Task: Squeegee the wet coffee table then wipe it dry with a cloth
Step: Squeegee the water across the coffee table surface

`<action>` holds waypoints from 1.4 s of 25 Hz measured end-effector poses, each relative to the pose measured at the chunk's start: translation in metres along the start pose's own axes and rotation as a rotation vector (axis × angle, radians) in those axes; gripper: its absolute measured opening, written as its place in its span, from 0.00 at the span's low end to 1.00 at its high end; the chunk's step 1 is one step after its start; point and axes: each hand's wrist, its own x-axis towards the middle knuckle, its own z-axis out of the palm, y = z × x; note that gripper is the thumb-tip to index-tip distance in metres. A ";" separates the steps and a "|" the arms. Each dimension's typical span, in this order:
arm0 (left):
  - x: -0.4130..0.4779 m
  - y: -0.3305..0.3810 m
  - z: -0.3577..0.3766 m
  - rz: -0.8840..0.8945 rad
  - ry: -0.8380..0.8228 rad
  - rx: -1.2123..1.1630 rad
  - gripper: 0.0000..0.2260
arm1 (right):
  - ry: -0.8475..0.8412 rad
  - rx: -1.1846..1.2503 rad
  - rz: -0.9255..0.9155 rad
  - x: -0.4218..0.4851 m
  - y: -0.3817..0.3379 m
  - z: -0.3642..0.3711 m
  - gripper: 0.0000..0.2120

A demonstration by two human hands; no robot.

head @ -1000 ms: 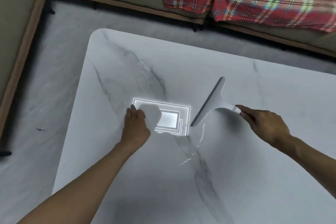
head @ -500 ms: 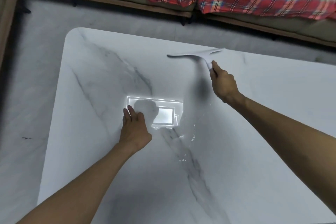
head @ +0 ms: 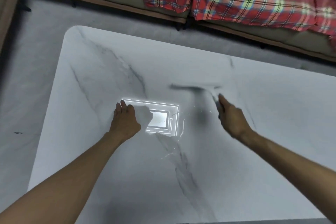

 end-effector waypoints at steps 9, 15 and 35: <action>-0.100 -0.014 0.092 -0.088 0.092 -0.031 0.19 | -0.094 -0.140 -0.333 0.022 -0.027 0.060 0.19; -0.137 0.026 0.134 -0.120 0.163 -0.105 0.14 | -0.261 -0.407 -0.486 -0.041 0.101 0.047 0.27; -0.249 -0.081 0.175 -0.604 0.610 -0.526 0.03 | -0.541 -0.706 -1.347 -0.160 0.007 0.193 0.22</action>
